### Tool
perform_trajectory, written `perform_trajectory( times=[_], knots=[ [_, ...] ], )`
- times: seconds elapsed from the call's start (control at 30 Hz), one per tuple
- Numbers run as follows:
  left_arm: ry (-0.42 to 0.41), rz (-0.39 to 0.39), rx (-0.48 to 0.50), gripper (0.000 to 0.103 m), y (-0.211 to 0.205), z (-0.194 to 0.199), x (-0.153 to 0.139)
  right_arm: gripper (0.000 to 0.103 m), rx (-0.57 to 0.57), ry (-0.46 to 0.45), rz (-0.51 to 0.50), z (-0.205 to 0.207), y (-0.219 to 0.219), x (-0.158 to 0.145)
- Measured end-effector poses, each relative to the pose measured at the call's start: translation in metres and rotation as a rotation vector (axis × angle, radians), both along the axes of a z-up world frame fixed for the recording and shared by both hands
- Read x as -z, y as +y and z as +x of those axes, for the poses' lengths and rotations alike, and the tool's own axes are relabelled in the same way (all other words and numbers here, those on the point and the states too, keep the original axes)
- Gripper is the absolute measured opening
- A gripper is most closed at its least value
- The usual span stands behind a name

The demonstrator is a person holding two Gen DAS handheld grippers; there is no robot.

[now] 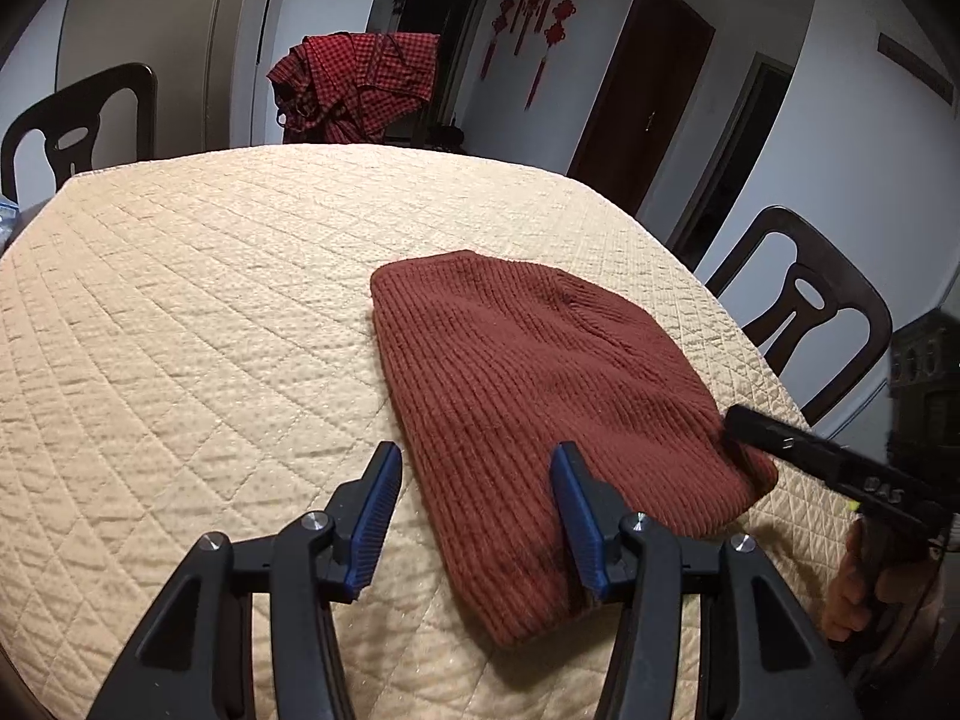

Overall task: Fold small clothes
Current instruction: 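Pinch and tuck the bundle edge again with the right tool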

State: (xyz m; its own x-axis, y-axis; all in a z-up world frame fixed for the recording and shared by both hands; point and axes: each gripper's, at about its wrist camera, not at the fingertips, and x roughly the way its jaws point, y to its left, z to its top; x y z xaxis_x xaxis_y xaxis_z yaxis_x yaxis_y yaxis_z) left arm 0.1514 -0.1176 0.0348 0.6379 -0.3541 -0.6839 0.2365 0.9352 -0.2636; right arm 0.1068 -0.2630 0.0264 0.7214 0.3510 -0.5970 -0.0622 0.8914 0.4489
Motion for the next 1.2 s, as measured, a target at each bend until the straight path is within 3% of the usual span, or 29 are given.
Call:
perform_trajectory(
  times=[0.1, 0.17, 0.33, 0.4, 0.57, 0.8, 0.97, 1.2],
  knots=[
    [0.003, -0.015, 0.026, 0.042, -0.003, 0.002, 0.002, 0.014, 0.000, 0.024, 0.017, 0.007, -0.002, 0.008],
    [-0.001, -0.005, 0.023, 0.042, -0.007, 0.002, 0.004, 0.010, 0.007, 0.014, 0.014, 0.006, -0.003, 0.007],
    [-0.045, 0.058, 0.021, 0.042, -0.021, -0.003, 0.005, 0.009, 0.031, 0.025, 0.024, 0.010, -0.014, 0.016],
    [-0.039, 0.044, 0.022, 0.042, -0.018, -0.003, 0.005, 0.009, 0.023, 0.024, 0.043, 0.007, -0.016, 0.017],
    [0.004, -0.015, 0.020, 0.043, -0.006, 0.001, 0.002, 0.025, 0.037, 0.039, 0.017, 0.003, -0.018, 0.012],
    [-0.022, -0.014, -0.004, 0.043, -0.005, 0.011, -0.011, 0.025, 0.015, 0.002, -0.019, 0.020, -0.014, -0.009],
    [-0.005, 0.019, 0.008, 0.043, -0.016, 0.019, -0.001, 0.025, 0.023, 0.064, -0.070, 0.051, -0.011, 0.010],
    [0.004, -0.008, 0.022, 0.045, -0.007, 0.012, -0.001, 0.025, 0.067, 0.056, -0.016, 0.046, -0.026, 0.015]
  ],
)
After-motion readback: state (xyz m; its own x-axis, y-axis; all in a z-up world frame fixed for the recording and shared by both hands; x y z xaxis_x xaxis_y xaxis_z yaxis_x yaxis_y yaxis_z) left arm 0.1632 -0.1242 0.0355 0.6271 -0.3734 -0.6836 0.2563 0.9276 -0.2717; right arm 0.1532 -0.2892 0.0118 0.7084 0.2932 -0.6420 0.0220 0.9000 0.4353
